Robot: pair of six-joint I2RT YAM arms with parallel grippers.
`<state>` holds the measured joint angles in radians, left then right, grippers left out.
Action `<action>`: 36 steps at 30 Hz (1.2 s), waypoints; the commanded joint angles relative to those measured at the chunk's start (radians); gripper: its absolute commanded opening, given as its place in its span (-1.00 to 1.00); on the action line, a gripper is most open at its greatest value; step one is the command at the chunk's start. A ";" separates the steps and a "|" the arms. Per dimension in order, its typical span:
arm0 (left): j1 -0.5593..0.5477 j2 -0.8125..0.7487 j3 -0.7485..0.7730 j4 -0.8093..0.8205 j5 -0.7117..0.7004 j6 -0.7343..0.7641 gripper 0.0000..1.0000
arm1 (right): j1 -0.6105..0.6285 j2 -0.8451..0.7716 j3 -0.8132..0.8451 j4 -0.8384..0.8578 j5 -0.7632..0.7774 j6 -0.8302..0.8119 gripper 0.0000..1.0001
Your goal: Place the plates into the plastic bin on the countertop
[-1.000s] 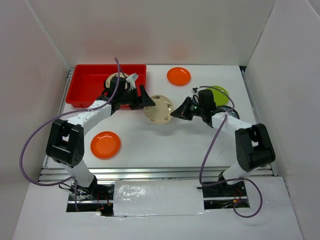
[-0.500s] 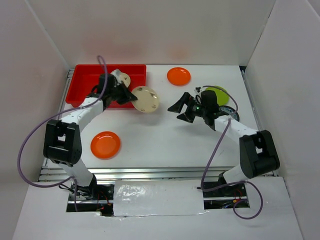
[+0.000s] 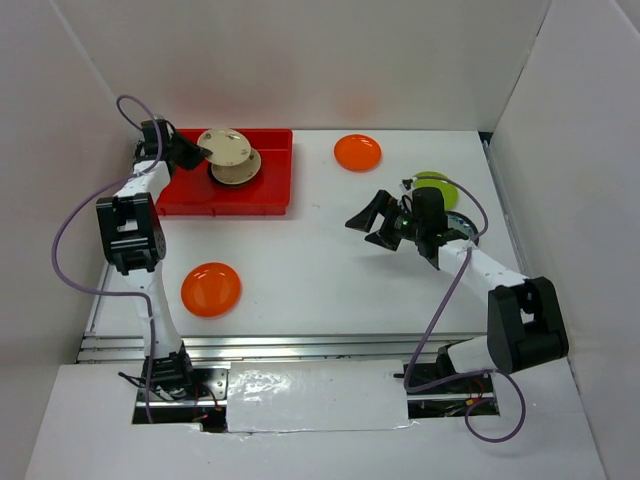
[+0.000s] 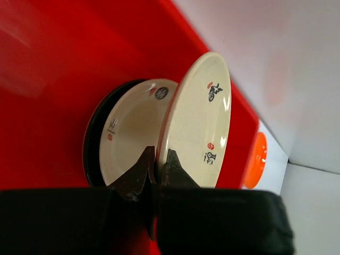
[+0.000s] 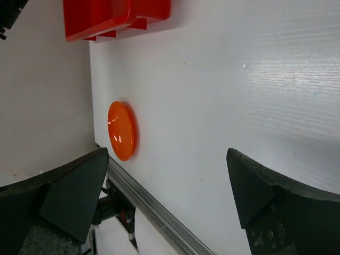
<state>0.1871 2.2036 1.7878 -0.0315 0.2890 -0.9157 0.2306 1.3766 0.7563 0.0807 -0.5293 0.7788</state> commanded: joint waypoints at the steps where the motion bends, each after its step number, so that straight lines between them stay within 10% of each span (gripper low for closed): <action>1: -0.017 0.034 0.084 -0.018 0.084 -0.014 -1.00 | -0.007 -0.039 -0.011 -0.009 0.011 -0.038 1.00; 4: -0.026 0.050 0.091 -0.021 0.076 -0.008 -1.00 | -0.008 -0.042 -0.009 -0.015 0.009 -0.042 1.00; 7: -0.032 0.039 0.084 -0.034 0.084 0.009 -0.24 | -0.007 -0.047 -0.003 -0.025 0.009 -0.050 1.00; 9: -0.040 0.009 0.055 -0.068 0.043 0.040 0.82 | -0.002 -0.054 0.000 -0.038 0.023 -0.056 1.00; 10: -0.044 -0.049 0.033 -0.074 -0.006 0.052 0.99 | 0.004 -0.057 0.003 -0.041 0.029 -0.059 1.00; 21: -0.106 -0.287 0.130 -0.663 -0.459 0.183 0.99 | 0.292 0.130 0.104 0.036 0.123 -0.020 1.00; 36: -0.159 -0.776 -0.278 -0.610 -0.369 0.221 0.99 | 0.656 0.686 0.564 0.117 0.187 0.192 0.90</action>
<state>0.0517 1.6032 1.5352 -0.6479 -0.0967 -0.7311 0.8700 2.0094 1.2377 0.1505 -0.3405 0.9119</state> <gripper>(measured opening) 0.993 0.963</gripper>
